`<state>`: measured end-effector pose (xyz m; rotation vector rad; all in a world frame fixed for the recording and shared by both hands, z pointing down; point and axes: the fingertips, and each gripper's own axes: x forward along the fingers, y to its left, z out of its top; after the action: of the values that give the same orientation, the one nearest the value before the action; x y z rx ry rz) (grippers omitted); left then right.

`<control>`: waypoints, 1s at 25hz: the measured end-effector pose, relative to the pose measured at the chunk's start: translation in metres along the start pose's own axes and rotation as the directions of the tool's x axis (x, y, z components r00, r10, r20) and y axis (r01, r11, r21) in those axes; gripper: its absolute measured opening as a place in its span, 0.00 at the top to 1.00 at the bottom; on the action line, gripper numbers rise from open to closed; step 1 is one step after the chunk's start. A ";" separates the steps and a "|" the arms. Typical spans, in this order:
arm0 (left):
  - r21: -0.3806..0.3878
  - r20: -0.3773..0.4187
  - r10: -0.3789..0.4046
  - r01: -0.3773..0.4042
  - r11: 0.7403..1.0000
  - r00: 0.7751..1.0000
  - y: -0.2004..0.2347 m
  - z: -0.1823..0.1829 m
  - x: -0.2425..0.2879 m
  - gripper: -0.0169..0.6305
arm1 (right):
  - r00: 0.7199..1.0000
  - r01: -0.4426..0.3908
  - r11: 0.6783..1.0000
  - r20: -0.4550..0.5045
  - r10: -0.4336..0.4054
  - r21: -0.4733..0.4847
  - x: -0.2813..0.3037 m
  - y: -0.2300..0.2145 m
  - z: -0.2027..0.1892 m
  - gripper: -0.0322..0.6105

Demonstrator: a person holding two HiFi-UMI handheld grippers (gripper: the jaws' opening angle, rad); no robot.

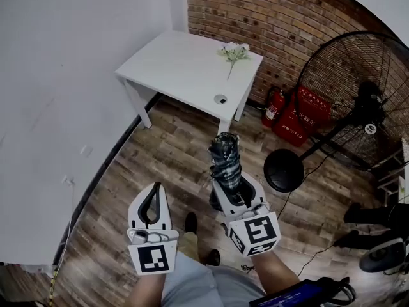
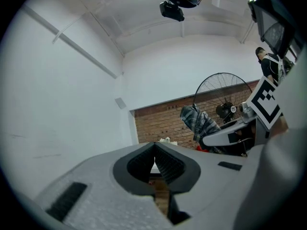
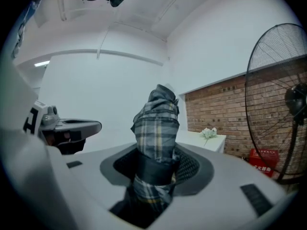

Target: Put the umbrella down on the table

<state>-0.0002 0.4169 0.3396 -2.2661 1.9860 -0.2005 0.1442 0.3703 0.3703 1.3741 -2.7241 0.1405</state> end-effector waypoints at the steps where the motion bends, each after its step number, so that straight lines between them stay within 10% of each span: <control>1: 0.002 -0.004 -0.006 0.006 1.000 1.000 0.006 -0.003 0.010 0.96 | 1.000 0.002 1.000 -0.004 -0.002 0.001 0.012 -0.001 -0.001 0.65; 25: 0.032 0.086 -0.075 0.073 0.997 0.993 0.139 0.009 0.193 0.96 | 0.995 0.088 0.995 0.042 -0.086 -0.039 0.220 -0.028 0.056 0.65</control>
<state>-0.1092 0.2075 0.3101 -2.2914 1.8467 -0.1331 0.0348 0.1716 0.3420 1.4971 -2.6778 0.0515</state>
